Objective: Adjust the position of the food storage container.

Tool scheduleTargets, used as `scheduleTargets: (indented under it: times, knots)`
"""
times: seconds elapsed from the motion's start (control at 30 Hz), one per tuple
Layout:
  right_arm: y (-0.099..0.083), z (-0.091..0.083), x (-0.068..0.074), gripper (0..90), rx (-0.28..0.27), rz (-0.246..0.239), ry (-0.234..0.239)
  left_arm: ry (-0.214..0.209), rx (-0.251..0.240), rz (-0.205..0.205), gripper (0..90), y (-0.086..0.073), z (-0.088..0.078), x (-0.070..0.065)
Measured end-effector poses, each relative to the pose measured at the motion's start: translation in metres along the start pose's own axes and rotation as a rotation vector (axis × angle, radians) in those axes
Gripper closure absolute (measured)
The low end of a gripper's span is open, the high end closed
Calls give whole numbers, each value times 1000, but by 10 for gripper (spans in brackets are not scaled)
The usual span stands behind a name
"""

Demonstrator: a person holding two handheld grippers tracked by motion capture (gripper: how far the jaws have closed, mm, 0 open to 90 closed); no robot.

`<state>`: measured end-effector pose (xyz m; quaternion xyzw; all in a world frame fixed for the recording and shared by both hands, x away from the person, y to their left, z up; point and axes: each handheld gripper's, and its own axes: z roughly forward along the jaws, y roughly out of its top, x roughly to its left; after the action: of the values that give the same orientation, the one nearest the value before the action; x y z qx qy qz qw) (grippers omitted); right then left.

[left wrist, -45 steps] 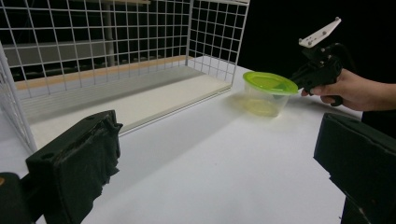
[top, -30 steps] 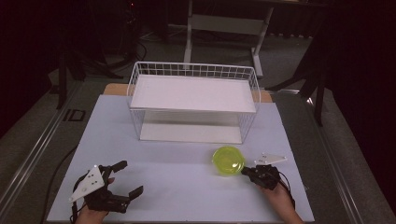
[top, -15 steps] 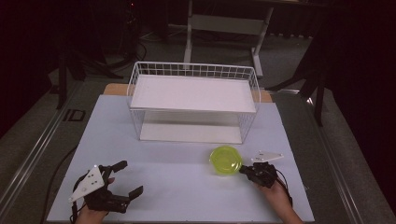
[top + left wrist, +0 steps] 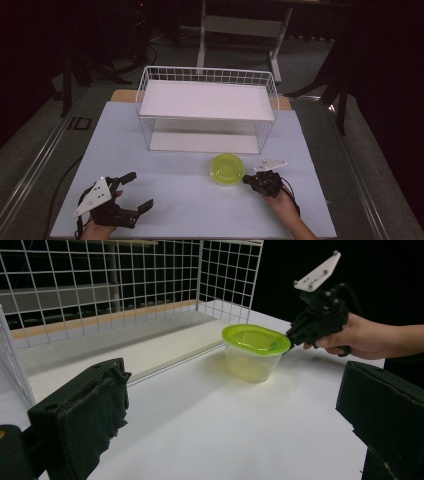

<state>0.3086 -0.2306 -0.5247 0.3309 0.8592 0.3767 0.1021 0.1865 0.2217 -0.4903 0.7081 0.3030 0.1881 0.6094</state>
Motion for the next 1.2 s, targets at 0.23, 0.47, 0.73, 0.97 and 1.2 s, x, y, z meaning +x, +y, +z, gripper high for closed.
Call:
scheduleTargets:
  times: [0.23,0.47,0.73,0.97,1.2]
  knots:
    - [3,7,-7,900,3,27,-29,0,-1,0,11,0,0,0]
    - [11,21,4,900,14,4,1,-3,1,0,11,0,0,0]
    - [22,33,15,900,0,-2,34,-5,2,0,11,0,0,0]
    - [29,44,24,900,3,-15,56,-7,-1,2,11,0,-1,0]
    - [36,53,28,900,4,-19,67,-12,2,0,11,0,0,-1]
